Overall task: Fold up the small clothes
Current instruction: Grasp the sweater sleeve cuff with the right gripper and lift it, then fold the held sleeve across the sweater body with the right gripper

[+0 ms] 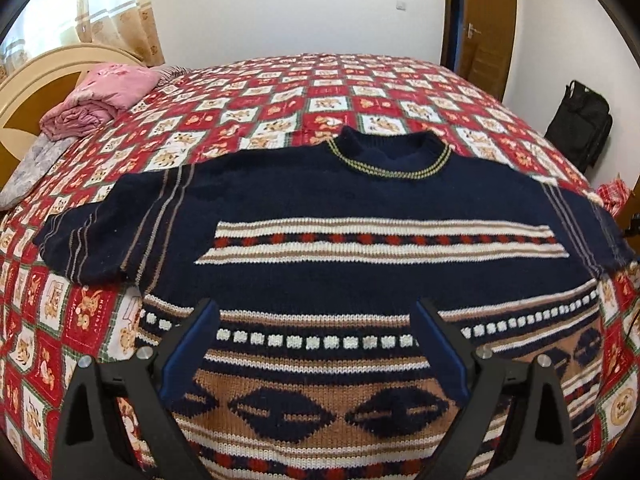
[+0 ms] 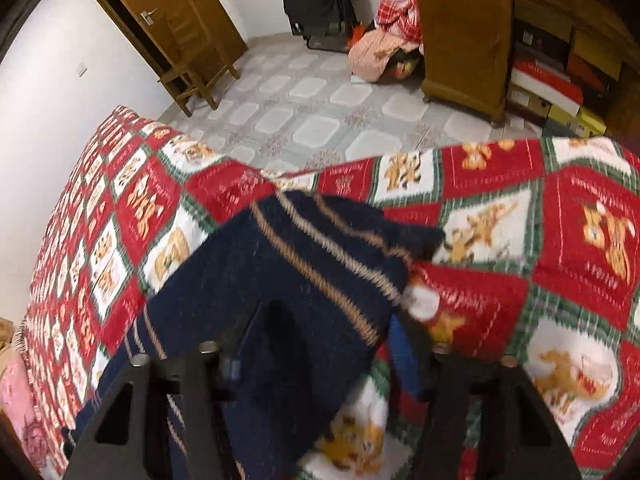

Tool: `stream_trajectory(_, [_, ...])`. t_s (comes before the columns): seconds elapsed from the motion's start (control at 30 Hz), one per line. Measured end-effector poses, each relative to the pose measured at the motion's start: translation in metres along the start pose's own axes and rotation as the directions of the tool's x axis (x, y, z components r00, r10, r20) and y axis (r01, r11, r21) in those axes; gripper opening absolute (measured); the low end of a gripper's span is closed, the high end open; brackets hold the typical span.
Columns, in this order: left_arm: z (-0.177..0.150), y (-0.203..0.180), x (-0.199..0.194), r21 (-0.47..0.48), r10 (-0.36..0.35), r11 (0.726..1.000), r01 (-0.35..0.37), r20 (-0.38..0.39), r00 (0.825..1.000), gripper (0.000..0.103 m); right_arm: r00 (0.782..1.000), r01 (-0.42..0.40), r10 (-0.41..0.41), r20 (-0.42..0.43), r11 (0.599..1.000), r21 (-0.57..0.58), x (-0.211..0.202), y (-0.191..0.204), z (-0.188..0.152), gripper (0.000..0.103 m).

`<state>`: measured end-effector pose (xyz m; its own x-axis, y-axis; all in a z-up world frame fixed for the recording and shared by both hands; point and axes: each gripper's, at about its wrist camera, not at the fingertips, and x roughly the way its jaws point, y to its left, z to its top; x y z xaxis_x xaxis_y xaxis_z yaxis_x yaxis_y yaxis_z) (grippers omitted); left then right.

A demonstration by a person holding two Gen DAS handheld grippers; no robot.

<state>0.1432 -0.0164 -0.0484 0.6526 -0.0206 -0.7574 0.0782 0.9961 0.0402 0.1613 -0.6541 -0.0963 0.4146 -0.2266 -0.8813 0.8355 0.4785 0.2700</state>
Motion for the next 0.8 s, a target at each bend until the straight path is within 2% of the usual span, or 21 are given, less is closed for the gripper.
stream_trajectory(0.07, [-0.001, 0.0, 0.003, -0.001, 0.008, 1.0, -0.008, -0.013, 1.0, 0.098, 1.0, 0.006, -0.006, 0.031, 1.0, 0.004, 0.0, -0.007, 0.0, 0.016])
stream_trajectory(0.1, [-0.001, 0.0, 0.005, -0.006, 0.007, 1.0, -0.007, -0.019, 1.0, 0.098, 0.999, -0.014, 0.014, 0.04, 1.0, 0.006, -0.001, -0.01, -0.001, 0.012])
stream_trajectory(0.17, [-0.002, 0.002, 0.006, -0.017, -0.003, 1.0, 0.002, -0.027, 1.0, 0.098, 0.998, -0.045, 0.046, 0.045, 0.999, -0.004, -0.003, -0.014, -0.001, 0.009])
stream_trajectory(0.23, [-0.003, 0.001, 0.007, -0.014, -0.006, 1.0, 0.006, -0.032, 0.999, 0.098, 0.997, -0.04, 0.041, 0.058, 0.999, -0.021, -0.009, -0.013, -0.002, 0.008])
stream_trajectory(0.3, [-0.005, 0.001, 0.007, -0.006, -0.009, 1.0, 0.009, -0.036, 0.999, 0.098, 0.993, -0.017, 0.022, 0.118, 0.999, -0.044, -0.027, -0.005, -0.006, 0.007])
stream_trajectory(0.37, [-0.006, 0.003, 0.004, -0.005, -0.017, 1.0, 0.017, -0.031, 0.999, 0.098, 0.977, 0.063, -0.035, 0.208, 0.99, -0.129, -0.051, 0.018, -0.013, 0.007])
stream_trajectory(0.43, [-0.005, 0.007, 0.0, -0.013, -0.024, 1.0, 0.023, -0.017, 1.0, 0.098, 0.955, 0.123, -0.052, 0.291, 0.964, -0.234, -0.074, 0.048, -0.026, 0.007])
stream_trajectory(0.53, [-0.004, 0.017, -0.006, -0.043, -0.03, 0.999, 0.031, 0.007, 1.0, 0.098, 0.901, 0.186, 0.014, 0.433, 0.89, -0.416, -0.121, 0.108, -0.069, 0.006])
stream_trajectory(0.6, [-0.003, 0.024, -0.007, -0.062, -0.032, 0.998, 0.033, 0.015, 0.999, 0.098, 0.843, 0.259, 0.09, 0.53, 0.796, -0.548, -0.154, 0.155, -0.115, 0.006])
stream_trajectory(0.63, [-0.003, 0.028, -0.008, -0.074, -0.033, 0.997, 0.034, 0.016, 0.999, 0.098, 0.818, 0.27, 0.163, 0.551, 0.738, -0.618, -0.17, 0.179, -0.145, 0.006])
stream_trajectory(0.67, [-0.004, 0.031, -0.008, -0.083, -0.034, 0.996, 0.036, 0.018, 0.999, 0.098, 0.806, 0.256, 0.239, 0.542, 0.684, -0.683, -0.182, 0.2, -0.174, 0.006])
stream_trajectory(0.7, [-0.004, 0.035, -0.01, -0.093, -0.038, 0.995, 0.04, 0.021, 0.999, 0.098, 0.803, 0.232, 0.299, 0.516, 0.641, -0.732, -0.19, 0.215, -0.196, 0.006])
stream_trajectory(0.8, [-0.007, 0.046, -0.013, -0.117, -0.036, 0.992, 0.04, 0.034, 0.999, 0.098, 0.807, 0.098, 0.471, 0.357, 0.489, -0.867, -0.2, 0.256, -0.279, 0.007])
